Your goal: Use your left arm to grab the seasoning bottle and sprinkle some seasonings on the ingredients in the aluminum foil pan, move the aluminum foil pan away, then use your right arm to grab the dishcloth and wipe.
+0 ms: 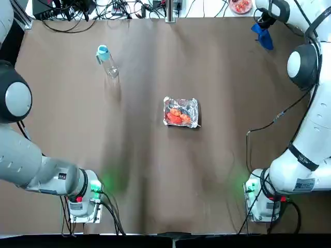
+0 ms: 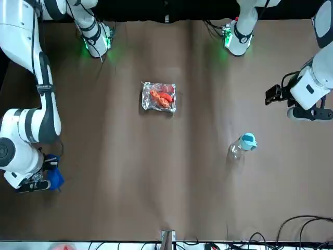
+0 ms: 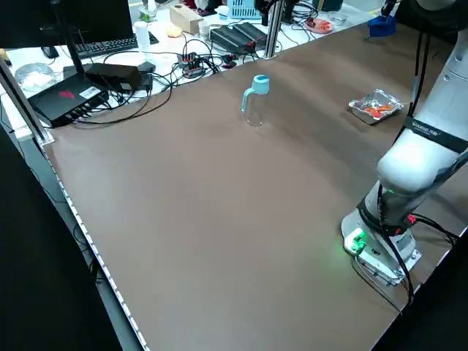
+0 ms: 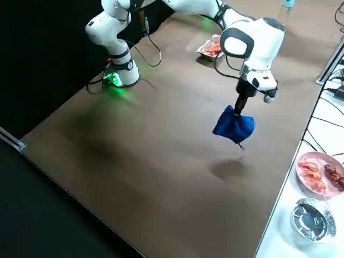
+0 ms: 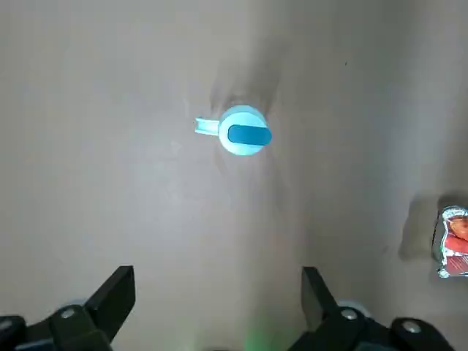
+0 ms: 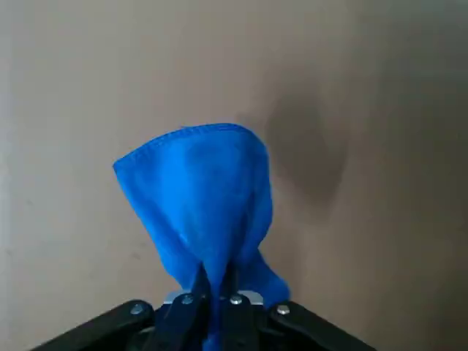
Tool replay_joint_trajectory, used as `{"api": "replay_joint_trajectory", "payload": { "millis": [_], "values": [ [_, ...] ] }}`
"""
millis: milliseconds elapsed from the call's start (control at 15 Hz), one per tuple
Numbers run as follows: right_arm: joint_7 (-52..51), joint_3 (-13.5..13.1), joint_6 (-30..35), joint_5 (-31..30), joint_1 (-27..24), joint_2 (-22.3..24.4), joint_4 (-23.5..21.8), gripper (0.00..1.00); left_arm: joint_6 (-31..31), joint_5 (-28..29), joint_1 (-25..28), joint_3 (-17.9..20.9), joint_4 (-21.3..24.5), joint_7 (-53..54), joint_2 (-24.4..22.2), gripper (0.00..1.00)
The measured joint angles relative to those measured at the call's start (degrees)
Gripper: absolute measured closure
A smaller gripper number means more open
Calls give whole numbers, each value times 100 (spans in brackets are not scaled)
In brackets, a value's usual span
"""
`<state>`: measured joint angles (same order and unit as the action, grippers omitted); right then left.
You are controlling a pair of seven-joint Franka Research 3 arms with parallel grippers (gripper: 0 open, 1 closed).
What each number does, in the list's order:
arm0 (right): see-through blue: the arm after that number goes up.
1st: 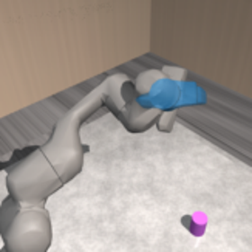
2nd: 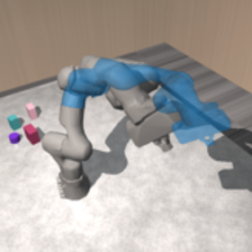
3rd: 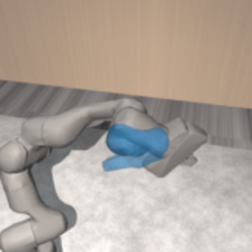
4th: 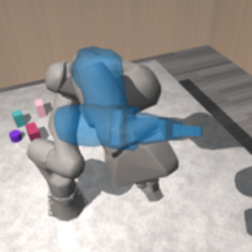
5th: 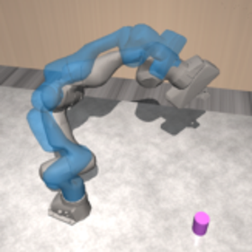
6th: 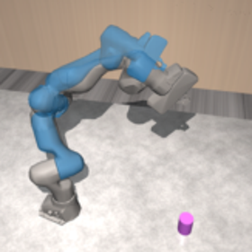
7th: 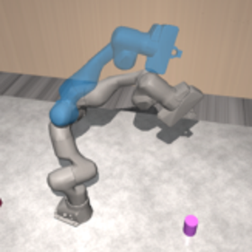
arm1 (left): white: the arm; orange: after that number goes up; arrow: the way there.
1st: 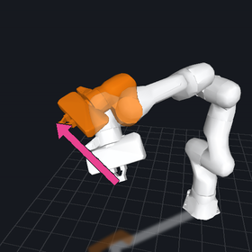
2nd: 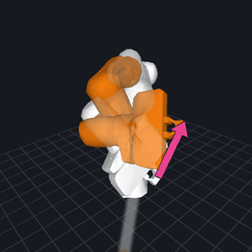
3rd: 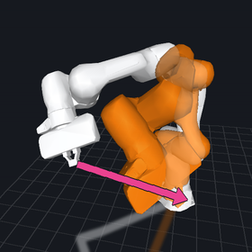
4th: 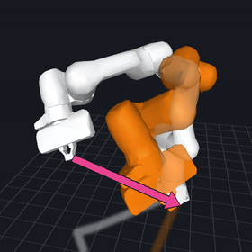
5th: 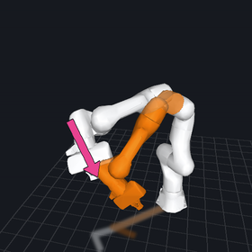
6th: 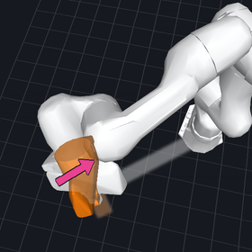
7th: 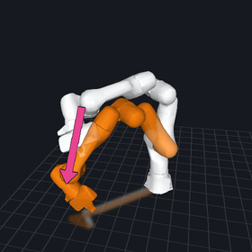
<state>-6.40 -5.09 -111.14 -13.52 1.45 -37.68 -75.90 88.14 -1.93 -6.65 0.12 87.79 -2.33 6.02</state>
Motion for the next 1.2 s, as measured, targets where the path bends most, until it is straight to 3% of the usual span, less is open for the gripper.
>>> {"api": "replay_joint_trajectory", "payload": {
  "millis": [333, 600, 867, 1200],
  "values": [
    [30, 38, -47, -304, 103, -240, -127, 92, 75, 0, 64, 2, -7, 151, -1, 0],
    [891, 53, -727, -333, 457, -577, -553, 92, 78, 70, 95, 6, -12, 373, -2, 0],
    [1094, 31, -857, -347, 564, -701, -714, 89, 78, 72, 96, 7, -12, 379, -3, 0],
    [1119, 51, -855, -54, 557, -687, -715, 44, 78, 72, 96, 9, -13, 347, -3, 0]
  ]
}}
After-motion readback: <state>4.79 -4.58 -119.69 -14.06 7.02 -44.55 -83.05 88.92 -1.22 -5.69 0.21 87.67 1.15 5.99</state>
